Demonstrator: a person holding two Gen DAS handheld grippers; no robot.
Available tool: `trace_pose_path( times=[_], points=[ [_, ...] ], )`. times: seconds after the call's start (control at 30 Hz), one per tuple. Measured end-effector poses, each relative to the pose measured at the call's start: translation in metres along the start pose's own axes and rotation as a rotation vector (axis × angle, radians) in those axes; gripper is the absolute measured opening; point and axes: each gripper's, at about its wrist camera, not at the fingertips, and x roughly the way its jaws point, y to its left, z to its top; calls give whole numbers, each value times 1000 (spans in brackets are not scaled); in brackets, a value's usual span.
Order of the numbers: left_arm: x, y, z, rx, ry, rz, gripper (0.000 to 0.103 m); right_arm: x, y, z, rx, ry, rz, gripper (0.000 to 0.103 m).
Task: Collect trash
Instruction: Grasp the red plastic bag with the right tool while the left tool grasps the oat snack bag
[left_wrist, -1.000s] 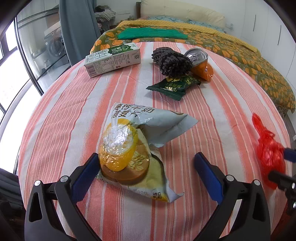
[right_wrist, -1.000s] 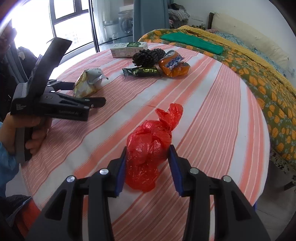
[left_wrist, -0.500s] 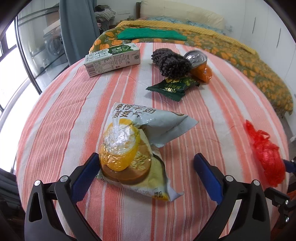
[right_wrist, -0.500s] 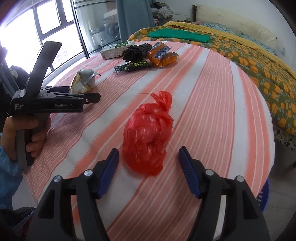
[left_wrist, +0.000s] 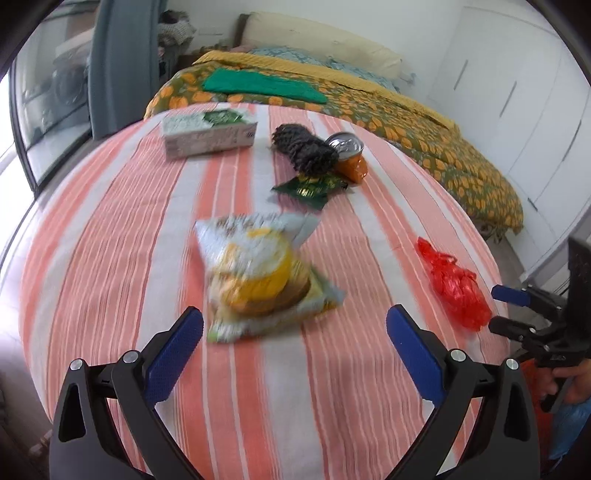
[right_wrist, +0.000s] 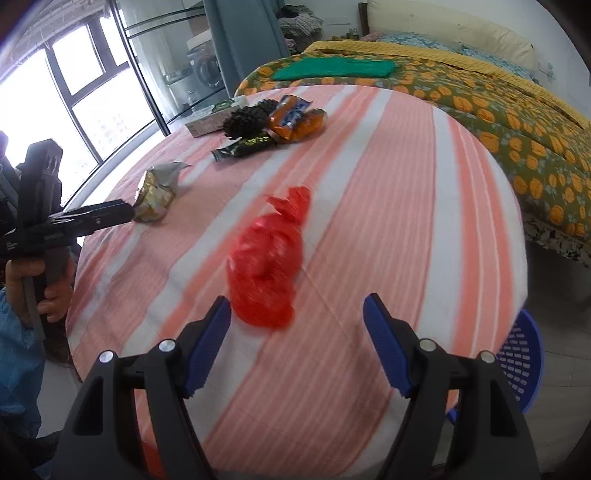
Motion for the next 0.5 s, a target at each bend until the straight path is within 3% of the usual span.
trace_pose_path(
  times=[0.2,0.33,0.4,0.43,0.5],
  points=[
    [33,10,28,-84,74,97,98,20,19,28,-37,57,-48,73],
    [45,4,32,-50,111,171,98,37,26,38,-38,103,-61,72],
    [46,-2,32,-22,114,195,97,44,27,39,-33,126,-72,61],
    [45,-2,32,-16,113,198,93,47,27,39,-31,137,-76,48],
    [45,-3,31,-5,110,213,84,46,26,38,-22,134,-79,44]
  ],
)
